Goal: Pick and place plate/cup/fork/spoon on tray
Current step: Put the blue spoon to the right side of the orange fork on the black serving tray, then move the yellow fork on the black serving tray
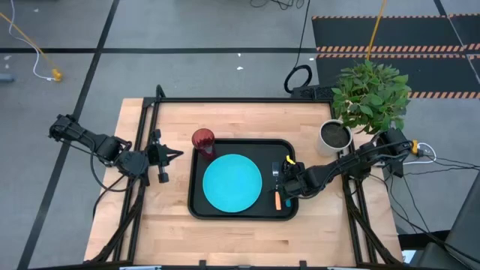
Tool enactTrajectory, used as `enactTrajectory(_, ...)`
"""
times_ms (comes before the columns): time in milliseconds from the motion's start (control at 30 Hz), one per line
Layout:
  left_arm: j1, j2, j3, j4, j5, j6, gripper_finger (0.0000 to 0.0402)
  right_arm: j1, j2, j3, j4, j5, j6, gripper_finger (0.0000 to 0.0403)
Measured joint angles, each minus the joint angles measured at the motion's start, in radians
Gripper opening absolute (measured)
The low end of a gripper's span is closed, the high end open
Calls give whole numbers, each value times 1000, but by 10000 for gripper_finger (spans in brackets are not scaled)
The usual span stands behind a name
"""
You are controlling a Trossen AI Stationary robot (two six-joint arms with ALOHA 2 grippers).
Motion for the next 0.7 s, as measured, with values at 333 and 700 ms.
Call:
enactTrajectory(333,0,0,0,0,0,4,10,0,0,-3,12,-1,6,28)
enactTrajectory(700,0,0,0,0,0,2,10,0,0,-3,30,-1,-14,86)
